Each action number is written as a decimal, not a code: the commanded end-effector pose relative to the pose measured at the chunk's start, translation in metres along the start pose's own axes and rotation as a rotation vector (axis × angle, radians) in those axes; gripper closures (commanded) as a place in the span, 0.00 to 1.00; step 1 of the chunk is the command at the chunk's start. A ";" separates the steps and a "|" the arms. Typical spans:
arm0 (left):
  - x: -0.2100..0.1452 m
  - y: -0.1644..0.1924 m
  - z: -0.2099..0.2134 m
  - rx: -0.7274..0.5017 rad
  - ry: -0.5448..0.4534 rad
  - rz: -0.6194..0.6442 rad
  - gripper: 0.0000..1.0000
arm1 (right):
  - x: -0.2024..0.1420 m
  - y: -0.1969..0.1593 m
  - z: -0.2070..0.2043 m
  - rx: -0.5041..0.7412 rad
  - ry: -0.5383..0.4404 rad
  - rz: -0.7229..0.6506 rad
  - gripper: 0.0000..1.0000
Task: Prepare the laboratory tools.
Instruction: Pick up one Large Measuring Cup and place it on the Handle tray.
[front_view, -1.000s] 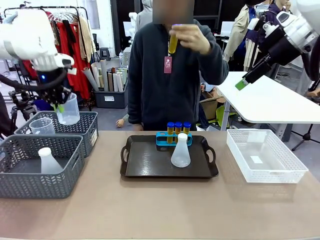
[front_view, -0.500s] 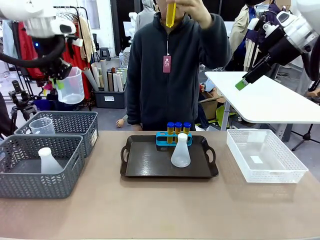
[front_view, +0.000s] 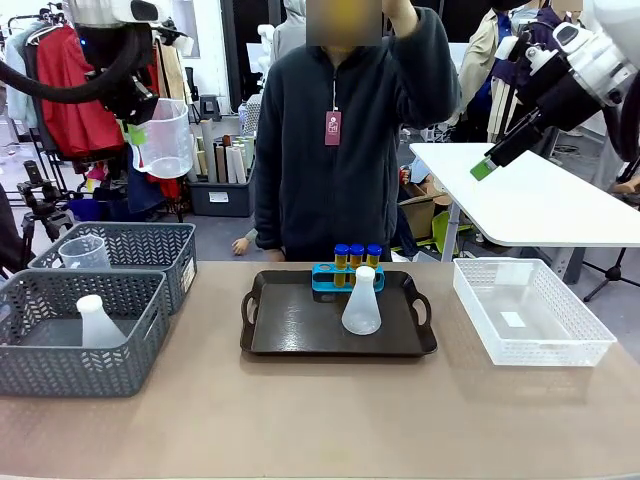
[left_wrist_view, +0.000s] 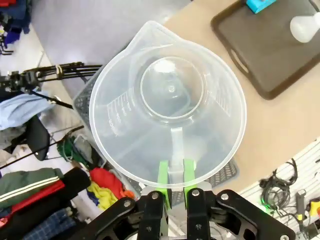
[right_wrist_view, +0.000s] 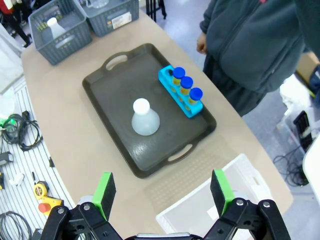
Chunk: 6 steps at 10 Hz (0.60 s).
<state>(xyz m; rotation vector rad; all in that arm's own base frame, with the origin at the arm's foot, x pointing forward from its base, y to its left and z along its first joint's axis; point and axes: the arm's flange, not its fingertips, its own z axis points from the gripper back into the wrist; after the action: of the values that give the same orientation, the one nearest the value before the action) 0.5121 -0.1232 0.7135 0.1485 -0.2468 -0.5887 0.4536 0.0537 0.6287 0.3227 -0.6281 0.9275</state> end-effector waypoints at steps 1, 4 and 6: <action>-0.001 -0.003 -0.002 -0.006 0.015 -0.001 1.00 | 0.000 0.000 0.001 0.012 -0.015 0.002 0.00; -0.001 -0.003 -0.002 -0.006 0.015 -0.001 1.00 | 0.000 0.000 0.001 0.012 -0.015 0.002 0.00; 0.010 -0.010 -0.014 -0.027 0.010 -0.074 1.00 | 0.000 0.000 0.001 0.012 -0.015 0.002 0.00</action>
<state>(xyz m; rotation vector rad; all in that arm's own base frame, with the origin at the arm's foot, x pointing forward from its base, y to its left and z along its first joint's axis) 0.5153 -0.1307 0.7050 0.1443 -0.2251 -0.6124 0.4535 0.0537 0.6288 0.3227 -0.6281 0.9275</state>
